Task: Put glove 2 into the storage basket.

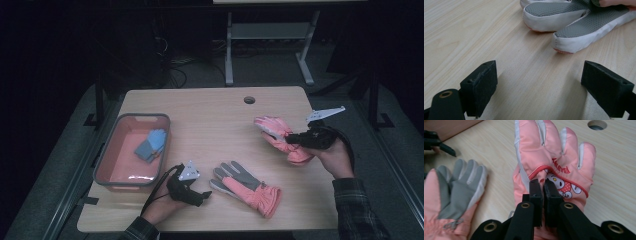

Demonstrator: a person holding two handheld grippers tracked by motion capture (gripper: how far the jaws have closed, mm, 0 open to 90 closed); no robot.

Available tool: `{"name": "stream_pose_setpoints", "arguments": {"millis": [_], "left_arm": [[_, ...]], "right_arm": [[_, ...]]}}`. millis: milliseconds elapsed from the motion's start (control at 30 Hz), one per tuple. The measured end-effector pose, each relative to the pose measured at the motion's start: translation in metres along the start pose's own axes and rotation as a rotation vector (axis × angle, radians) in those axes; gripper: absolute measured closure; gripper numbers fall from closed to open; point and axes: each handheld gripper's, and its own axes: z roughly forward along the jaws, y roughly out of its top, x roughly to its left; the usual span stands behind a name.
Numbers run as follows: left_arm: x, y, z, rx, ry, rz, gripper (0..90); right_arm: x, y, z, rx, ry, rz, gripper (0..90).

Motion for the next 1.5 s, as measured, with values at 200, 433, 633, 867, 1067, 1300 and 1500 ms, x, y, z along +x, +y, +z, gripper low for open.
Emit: {"name": "stream_pose_setpoints", "arguments": {"millis": [200, 433, 633, 867, 1067, 1300, 1500], "left_arm": [[0.000, 0.000, 0.000, -0.001, 0.003, 0.004, 12.7], [0.000, 0.000, 0.000, -0.005, 0.002, 0.000, 12.7], [0.000, 0.000, 0.000, 0.001, 0.003, 0.005, 12.8], [0.000, 0.000, 0.001, -0.008, 0.002, -0.005, 12.8], [-0.001, 0.000, 0.001, -0.006, -0.002, -0.014, 12.7], [-0.001, 0.000, 0.001, -0.007, 0.000, -0.010, 12.7], [-0.001, 0.000, 0.001, -0.009, 0.000, -0.012, 12.8]], "right_arm": [[0.016, 0.002, -0.005, 0.002, 0.015, -0.025, 86.5], [0.030, 0.004, -0.005, 0.000, 0.049, -0.043, 86.5], [0.054, 0.007, -0.002, 0.018, 0.077, -0.090, 86.4], [0.072, 0.010, 0.001, 0.025, 0.116, -0.122, 86.4], [0.093, 0.012, 0.008, 0.044, 0.165, -0.147, 86.4], [0.109, 0.010, 0.016, 0.061, 0.220, -0.174, 86.4], [0.125, 0.009, 0.021, 0.077, 0.254, -0.203, 86.4]]}}
